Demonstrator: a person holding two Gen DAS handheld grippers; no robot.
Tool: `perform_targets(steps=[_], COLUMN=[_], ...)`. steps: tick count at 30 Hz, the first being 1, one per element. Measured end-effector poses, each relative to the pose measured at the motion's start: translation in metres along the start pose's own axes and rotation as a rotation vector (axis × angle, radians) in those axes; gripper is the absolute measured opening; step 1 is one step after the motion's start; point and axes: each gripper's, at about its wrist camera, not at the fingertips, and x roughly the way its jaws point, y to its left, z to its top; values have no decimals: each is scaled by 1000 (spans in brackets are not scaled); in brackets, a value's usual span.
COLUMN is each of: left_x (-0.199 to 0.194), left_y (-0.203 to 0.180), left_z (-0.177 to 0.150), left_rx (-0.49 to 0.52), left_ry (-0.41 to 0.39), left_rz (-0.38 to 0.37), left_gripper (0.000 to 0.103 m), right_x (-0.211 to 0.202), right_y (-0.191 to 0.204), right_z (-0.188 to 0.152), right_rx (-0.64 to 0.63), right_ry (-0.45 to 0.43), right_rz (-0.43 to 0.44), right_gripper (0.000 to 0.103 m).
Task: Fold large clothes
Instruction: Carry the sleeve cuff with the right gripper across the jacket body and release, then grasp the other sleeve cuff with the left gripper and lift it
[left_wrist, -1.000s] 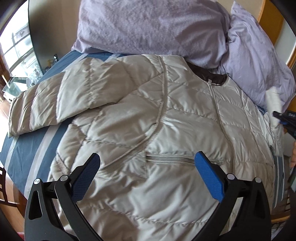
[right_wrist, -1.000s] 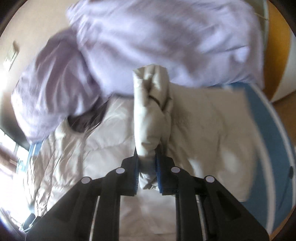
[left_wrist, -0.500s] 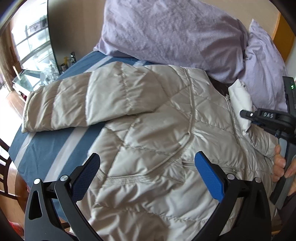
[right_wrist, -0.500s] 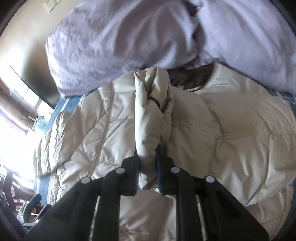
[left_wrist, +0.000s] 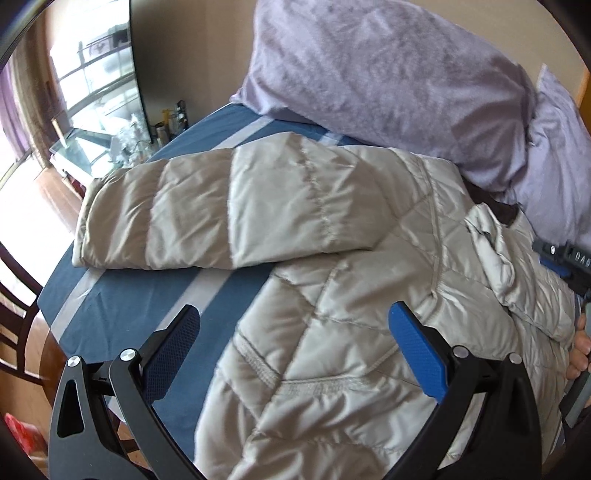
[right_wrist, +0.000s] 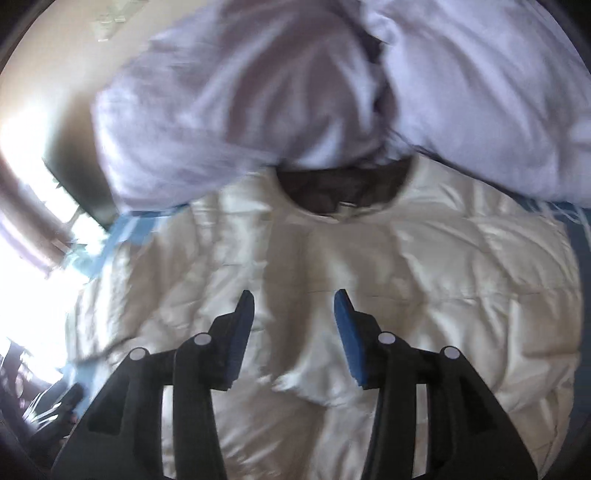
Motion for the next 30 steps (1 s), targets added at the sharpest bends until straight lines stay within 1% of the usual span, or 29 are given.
perform_targets(steps=[2,4,5,6,7,13,15,17,22,25,29,30], left_x=[2,2,3,3,3,10,14,20,33,46,64,68], left_y=[9,19,24,28,33,68,84,107,164,195,224,227], left_z=[3,6,7,8,9,15,18,22,35,45,49,49], left_rx=[-29,-62,-78,-89,-104,-166,-194,-238,-324,-373,-444,-453], left_ry=[3,1,0,1,1,10,14,24,33,46,84,92], left_rz=[4,6,7,10,14,67,89,123,210,248,261,264], left_gripper=[102,102,102,102,102,102,102,102,102,101,89,87], right_x=[13,26,31,37,40,53,66,69,66,59,46,43], right_y=[-5,-7,-3,0,3,15,21,25,20,15,11,11], right_z=[-2,-7,-11,-15,-17,-27,-34,-37,-34,-36,-42,-44], right_rx=[5,-7,-13,-22,-32,-69,-124,-156,-135,-114,-114,-118], right_ry=[28,62,73,80,81,89,101,98,135,143,148,150], right_rz=[-56,-88,-95,-99,-105,-164,-204,-225,-202,-180,-158,-157], right_gripper=[46,56,59,64,67,75,77,78,80,83,84,84])
